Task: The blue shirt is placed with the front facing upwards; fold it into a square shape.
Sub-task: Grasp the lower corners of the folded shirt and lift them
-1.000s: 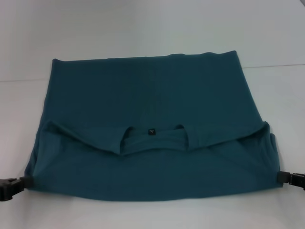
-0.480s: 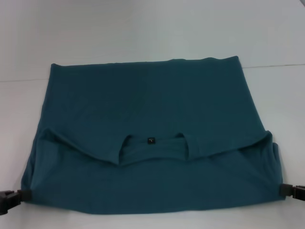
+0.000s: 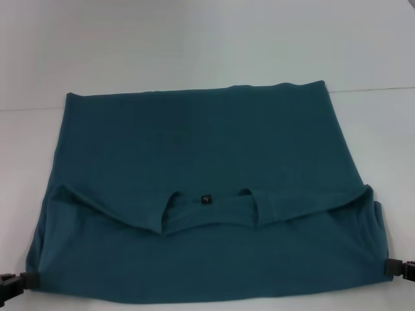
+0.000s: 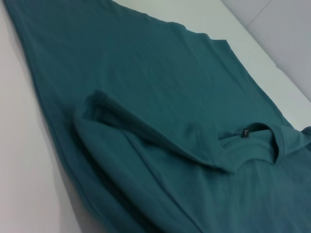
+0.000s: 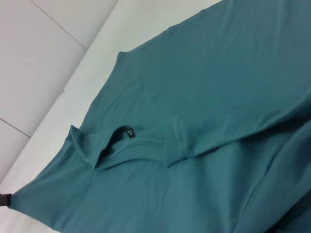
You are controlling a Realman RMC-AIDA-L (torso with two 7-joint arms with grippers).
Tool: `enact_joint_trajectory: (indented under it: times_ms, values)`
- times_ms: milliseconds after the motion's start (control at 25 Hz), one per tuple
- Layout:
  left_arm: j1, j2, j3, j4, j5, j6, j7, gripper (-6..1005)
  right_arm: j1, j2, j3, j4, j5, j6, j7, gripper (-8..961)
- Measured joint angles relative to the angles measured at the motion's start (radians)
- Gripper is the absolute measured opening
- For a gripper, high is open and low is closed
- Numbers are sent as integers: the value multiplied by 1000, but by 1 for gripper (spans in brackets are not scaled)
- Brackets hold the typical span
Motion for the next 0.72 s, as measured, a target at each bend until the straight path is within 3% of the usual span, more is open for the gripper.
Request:
enact_joint_trajectory:
  times_ms: [720]
  values:
    - [15,1,-17,2,30,35,13,5,-34,-2,2,6,-2,-21,-13,6]
